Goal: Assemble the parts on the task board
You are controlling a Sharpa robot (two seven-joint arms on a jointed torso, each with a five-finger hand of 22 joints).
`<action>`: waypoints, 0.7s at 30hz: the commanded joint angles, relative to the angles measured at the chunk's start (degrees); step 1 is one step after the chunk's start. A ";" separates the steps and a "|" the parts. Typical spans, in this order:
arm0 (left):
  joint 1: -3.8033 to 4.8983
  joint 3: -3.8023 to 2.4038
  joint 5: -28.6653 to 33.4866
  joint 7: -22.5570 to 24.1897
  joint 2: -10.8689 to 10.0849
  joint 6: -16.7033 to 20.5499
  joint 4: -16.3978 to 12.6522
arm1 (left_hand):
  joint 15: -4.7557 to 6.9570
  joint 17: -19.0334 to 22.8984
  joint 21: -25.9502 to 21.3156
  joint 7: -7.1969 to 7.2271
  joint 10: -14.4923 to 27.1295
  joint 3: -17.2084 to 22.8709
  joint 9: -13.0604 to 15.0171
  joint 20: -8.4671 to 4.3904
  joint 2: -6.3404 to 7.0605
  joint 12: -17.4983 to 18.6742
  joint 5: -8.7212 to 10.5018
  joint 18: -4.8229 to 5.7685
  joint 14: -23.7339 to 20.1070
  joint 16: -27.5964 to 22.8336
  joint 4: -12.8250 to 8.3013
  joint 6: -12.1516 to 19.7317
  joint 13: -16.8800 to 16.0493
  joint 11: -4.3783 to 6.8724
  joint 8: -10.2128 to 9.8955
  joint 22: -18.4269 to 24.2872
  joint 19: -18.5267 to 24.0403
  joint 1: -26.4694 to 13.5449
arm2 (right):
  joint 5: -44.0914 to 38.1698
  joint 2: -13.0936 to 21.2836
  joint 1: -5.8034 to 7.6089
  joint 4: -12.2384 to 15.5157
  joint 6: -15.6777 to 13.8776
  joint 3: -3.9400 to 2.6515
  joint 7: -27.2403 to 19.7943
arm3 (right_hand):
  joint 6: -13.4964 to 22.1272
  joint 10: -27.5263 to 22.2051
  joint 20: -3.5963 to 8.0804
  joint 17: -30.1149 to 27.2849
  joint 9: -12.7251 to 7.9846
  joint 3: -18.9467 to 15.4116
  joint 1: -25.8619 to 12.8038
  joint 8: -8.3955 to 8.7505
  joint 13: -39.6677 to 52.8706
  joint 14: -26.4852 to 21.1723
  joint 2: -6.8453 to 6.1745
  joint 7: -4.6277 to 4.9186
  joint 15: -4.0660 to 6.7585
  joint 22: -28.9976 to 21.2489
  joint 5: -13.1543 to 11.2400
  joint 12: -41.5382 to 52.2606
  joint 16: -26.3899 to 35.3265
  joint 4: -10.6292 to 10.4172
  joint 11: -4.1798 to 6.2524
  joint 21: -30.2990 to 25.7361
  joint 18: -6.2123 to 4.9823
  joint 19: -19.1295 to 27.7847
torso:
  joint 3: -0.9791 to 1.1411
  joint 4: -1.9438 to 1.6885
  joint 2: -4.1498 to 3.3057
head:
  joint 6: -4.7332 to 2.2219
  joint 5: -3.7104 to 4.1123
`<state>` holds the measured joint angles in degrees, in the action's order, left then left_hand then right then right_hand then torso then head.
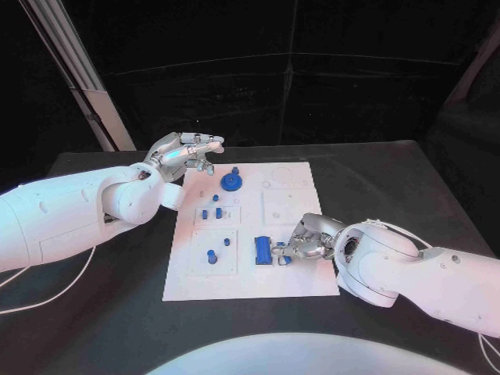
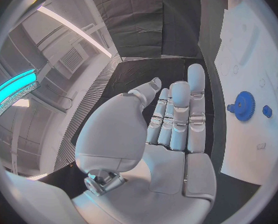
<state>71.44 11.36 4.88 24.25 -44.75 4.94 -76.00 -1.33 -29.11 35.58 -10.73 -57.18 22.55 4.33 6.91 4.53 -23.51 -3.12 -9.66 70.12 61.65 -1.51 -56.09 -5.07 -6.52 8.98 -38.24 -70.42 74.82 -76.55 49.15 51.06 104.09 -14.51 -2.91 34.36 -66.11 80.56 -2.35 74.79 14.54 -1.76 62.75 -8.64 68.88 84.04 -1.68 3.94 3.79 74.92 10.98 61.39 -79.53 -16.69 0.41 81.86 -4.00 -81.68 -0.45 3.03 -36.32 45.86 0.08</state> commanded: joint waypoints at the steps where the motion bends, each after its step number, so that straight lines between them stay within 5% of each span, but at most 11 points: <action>1: 0.09 -0.05 0.13 0.06 0.00 -0.77 -0.08 | -0.06 0.08 -0.21 -0.06 0.45 -0.38 -0.07 0.09 -0.34 -0.39 -0.35 -0.79 -0.25 -0.05 -0.05 0.44 -0.02 0.09 0.22 0.08 0.16 0.10 | -0.50 0.32 0.06 0.53 0.31 -0.01 -0.50 | -0.48 0.05 0.09 0.11 0.13 -0.54 -0.19 0.04 0.07 3.13 0.44 -0.07 0.40 0.63 0.44 -0.23 0.24 0.06 0.07 -0.30 0.48 0.30 | 0.01 -0.01 0.01 | -0.03 -0.06; 14: 0.08 -0.05 0.13 0.04 -0.01 -0.82 -0.01 | -0.08 0.08 -0.23 -0.07 0.49 -0.42 -0.07 0.09 -0.35 -0.41 -0.34 -0.79 -0.26 -0.03 -0.02 0.46 -0.02 0.07 0.24 0.09 0.16 0.04 | -0.51 1.37 0.05 1.63 0.41 -0.01 -0.71 | -0.84 0.22 0.24 0.29 0.68 -1.89 -0.17 -0.29 0.22 3.19 1.99 -0.29 0.56 0.85 2.03 -0.23 0.12 0.18 0.27 -0.19 0.53 0.16 | 0.00 -0.02 0.03 | 0.00 0.05; 21: 0.08 -0.04 0.13 -0.01 0.03 -0.79 0.04 | -0.08 0.08 -0.23 -0.07 0.49 -0.42 -0.07 0.09 -0.35 -0.41 -0.34 -0.79 -0.26 -0.03 -0.02 0.46 -0.02 0.07 0.24 0.09 0.16 0.04 | -0.74 1.96 0.06 1.57 2.62 -0.01 -0.81 | -0.52 0.16 0.32 0.16 1.24 -2.85 5.10 -0.30 0.27 3.15 1.71 -0.27 0.61 0.76 2.71 -0.53 0.26 2.31 0.28 -0.30 0.50 0.23 | -0.01 -0.02 0.01 | -0.05 0.01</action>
<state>71.44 11.36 4.88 24.09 -44.75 4.84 -75.94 -1.33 -29.11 35.59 -10.73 -57.01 22.55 4.33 6.90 4.53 -23.73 -3.12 -9.66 70.12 61.65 -1.51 -56.09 -5.07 -6.35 8.97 -38.25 -70.42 74.82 -76.82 51.09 51.05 105.50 -13.73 -2.91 34.11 -66.51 80.56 -2.35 74.93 15.73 -4.61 67.36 -8.64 69.08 83.83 0.10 3.54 4.00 74.92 13.51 61.11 -79.53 -14.63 0.41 81.86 -3.99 -81.69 -0.45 3.03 -36.28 45.83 0.11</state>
